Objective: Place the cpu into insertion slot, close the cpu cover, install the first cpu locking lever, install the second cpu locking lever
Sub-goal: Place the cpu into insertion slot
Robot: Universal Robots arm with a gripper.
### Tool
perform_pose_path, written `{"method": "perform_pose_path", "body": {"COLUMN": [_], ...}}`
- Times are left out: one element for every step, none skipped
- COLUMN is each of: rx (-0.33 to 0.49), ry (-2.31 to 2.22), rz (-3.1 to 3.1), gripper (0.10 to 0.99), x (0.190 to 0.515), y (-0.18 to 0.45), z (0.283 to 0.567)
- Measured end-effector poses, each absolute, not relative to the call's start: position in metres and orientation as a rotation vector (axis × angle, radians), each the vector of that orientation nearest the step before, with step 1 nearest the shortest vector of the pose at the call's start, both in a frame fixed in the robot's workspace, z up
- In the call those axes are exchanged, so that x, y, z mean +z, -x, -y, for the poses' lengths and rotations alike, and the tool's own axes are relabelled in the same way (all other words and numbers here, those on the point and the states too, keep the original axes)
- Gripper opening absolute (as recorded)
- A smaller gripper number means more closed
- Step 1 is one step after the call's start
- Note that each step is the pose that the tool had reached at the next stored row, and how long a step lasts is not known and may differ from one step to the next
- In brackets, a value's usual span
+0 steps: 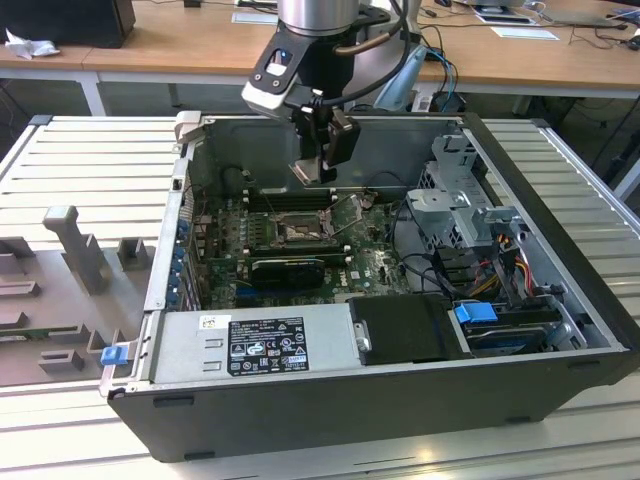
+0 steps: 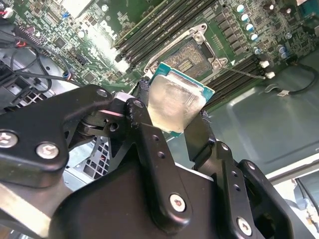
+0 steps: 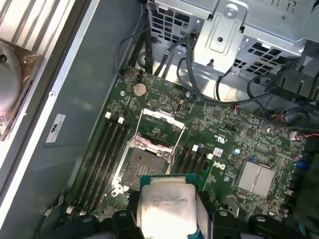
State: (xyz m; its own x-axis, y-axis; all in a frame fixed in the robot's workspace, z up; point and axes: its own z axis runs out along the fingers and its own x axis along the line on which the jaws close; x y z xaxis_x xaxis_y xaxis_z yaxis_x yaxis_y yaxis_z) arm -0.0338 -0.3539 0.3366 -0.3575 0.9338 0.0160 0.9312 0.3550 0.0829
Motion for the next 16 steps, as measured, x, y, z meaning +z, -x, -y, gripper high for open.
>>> {"method": "perform_pose_path", "body": {"rx": [0.120, 0.120, 0.120, 0.120, 0.120, 0.119, 0.119, 0.119, 0.119, 0.119, 0.119, 0.119, 0.118, 0.118, 0.118, 0.117], "ry": [-1.771, -1.777, -1.781, -1.791, -1.796, -1.802, -1.808, -1.813, -1.819, -1.824, -1.830, -1.836, -1.844, -1.861, -1.874, -1.886], "rz": [-2.550, -2.547, -2.543, -2.536, -2.532, -2.528, -2.523, -2.519, -2.515, -2.511, -2.507, -2.502, -2.495, -2.482, -2.472, -2.462], "gripper": [0.529, 0.529, 0.529, 0.529, 0.529, 0.529, 0.529, 0.529, 0.529, 0.529, 0.529, 0.529, 0.529, 0.529, 0.529, 0.529], "x": [0.3366, 0.3366, 0.3366, 0.3366, 0.3365, 0.3365, 0.3365, 0.3365, 0.3364, 0.3364, 0.3364, 0.3364, 0.3364, 0.3363, 0.3362, 0.3362], "y": [0.0338, 0.0338, 0.0338, 0.0338, 0.0338, 0.0338, 0.0338, 0.0338, 0.0338, 0.0338, 0.0338, 0.0338, 0.0338, 0.0338, 0.0338, 0.0338], "z": [0.3539, 0.3539, 0.3539, 0.3539, 0.3539, 0.3539, 0.3539, 0.3539, 0.3539, 0.3539, 0.3539, 0.3539, 0.3539, 0.3539, 0.3539, 0.3539]}}
